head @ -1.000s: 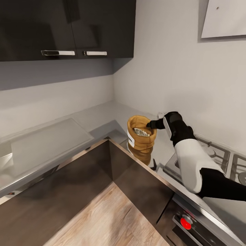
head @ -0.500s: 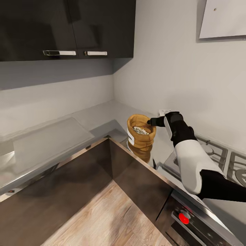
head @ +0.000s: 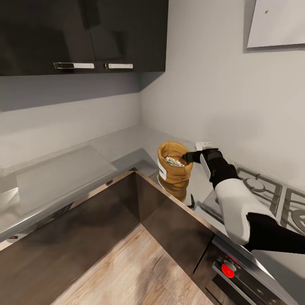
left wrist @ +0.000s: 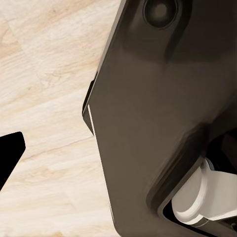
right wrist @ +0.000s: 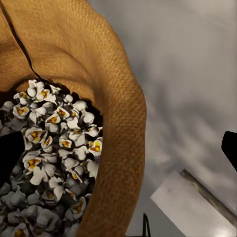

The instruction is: In the kitchen, take the popcorn bag from the countertop, put it into the microwave, and heat it until the popcorn is cooked so the cooked popcorn ends up inside the bag.

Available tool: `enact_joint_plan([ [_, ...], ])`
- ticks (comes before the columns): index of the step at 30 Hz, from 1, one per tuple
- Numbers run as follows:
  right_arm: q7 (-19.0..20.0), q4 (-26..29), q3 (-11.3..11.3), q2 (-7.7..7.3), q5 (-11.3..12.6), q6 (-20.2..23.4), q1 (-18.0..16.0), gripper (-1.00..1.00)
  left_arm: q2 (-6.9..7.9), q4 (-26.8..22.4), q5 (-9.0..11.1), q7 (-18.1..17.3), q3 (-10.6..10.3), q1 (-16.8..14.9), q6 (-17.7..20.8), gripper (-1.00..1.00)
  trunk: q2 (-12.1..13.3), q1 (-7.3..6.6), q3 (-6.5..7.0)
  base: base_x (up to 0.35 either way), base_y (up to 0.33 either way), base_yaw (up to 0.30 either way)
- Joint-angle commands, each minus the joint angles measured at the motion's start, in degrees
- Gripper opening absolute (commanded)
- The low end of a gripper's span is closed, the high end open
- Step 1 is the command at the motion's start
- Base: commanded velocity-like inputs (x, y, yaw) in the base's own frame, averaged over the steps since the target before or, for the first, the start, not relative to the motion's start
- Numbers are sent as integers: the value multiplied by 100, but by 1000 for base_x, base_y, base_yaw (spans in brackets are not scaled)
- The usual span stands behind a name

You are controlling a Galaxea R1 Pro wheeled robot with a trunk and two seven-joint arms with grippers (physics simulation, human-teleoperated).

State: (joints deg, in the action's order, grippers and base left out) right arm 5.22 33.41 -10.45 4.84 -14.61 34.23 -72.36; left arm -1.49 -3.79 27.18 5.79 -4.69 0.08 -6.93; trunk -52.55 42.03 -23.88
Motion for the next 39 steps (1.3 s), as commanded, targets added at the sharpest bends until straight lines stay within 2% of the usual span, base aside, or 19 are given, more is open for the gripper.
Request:
enact_joint_plan([
  [1, 57, -6, -45, 8, -55, 22, 2, 100, 0, -7, 44, 27, -49, 1, -11, 100, -4, 1, -6, 0, 0, 0],
  [11, 79, -36, -54, -12, -44, 40, 215, 100, 0, -7, 42, 27, -49, 1, -11, 100, -4, 1, -6, 0, 0, 0],
  [18, 106, -80, -54, 3, -38, 60, 239, 100, 0, -7, 42, 27, -49, 1, -11, 100, -4, 1, -6, 0, 0, 0],
  [19, 109, -119, -58, 1, -31, 59, 239, -100, 0, -7, 44, 27, -49, 1, -11, 100, -4, 1, -6, 0, 0, 0],
  [33, 103, -160, -46, 17, -36, 170, 239, -100, 0, -7, 42, 27, -49, 1, -10, 100, -4, 1, -6, 0, 0, 0],
  [39, 78, -53, -62, 41, -44, 935, 239, -100, 0, -7, 42, 27, -49, 1, -12, 100, -4, 1, -6, 0, 0, 0],
])
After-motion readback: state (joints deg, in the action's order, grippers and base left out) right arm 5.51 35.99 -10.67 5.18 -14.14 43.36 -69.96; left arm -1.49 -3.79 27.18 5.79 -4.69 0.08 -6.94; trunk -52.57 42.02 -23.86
